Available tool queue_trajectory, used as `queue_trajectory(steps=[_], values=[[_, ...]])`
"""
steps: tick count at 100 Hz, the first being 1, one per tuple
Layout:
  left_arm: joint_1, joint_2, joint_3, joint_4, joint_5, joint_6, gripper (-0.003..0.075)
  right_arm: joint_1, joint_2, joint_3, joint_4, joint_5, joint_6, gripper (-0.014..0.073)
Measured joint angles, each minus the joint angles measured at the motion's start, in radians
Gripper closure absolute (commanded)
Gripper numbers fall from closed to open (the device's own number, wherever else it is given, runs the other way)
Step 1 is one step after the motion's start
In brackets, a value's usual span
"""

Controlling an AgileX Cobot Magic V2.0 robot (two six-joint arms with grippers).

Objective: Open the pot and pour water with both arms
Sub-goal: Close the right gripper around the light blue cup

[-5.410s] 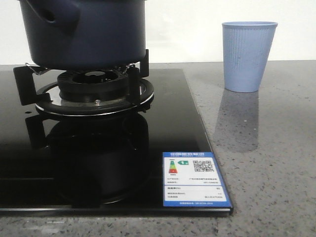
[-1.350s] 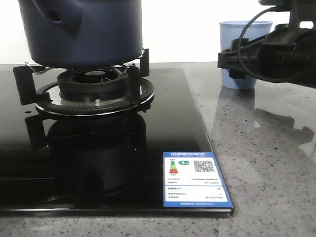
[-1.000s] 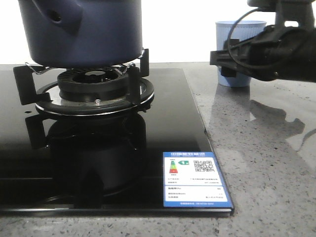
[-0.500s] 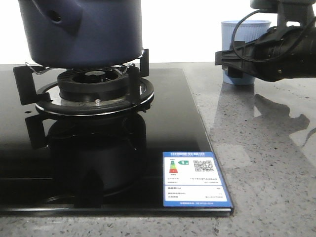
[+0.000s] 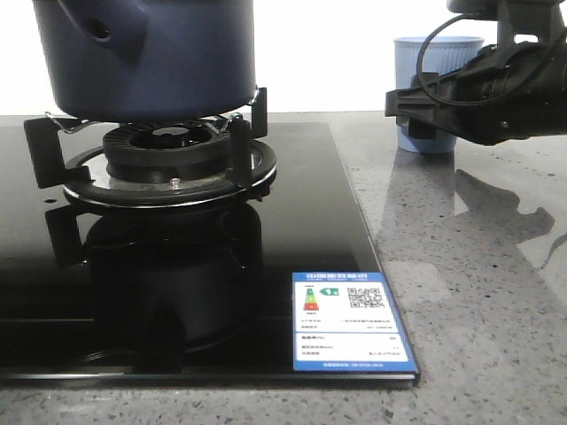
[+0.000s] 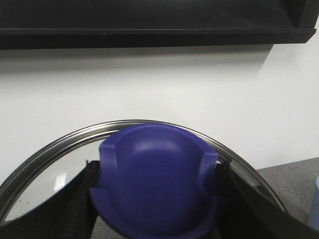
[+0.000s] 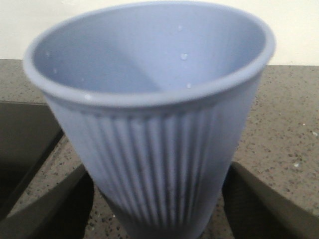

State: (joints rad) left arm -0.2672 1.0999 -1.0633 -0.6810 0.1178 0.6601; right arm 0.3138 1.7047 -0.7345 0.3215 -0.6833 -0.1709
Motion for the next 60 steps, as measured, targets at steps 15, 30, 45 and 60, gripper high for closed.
queue_trajectory(steps=[15,30,45,60], values=[[0.000,0.000,0.000,0.000,0.000,0.000,0.0369,0.000,0.000,0.000,-0.002,-0.007,0.000,0.0082],[0.000,0.000,0.000,0.000,-0.002,0.000,0.0369,0.000,0.000,-0.004,-0.006,-0.021,0.001,0.0083],[0.000,0.000,0.000,0.000,-0.002,0.000,0.0369,-0.002,0.014,-0.032,-0.006,-0.022,0.001,0.0083],[0.000,0.000,0.000,0.000,-0.002,0.000,0.0369,-0.002,0.029,-0.048,-0.006,-0.022,0.001,0.0086]])
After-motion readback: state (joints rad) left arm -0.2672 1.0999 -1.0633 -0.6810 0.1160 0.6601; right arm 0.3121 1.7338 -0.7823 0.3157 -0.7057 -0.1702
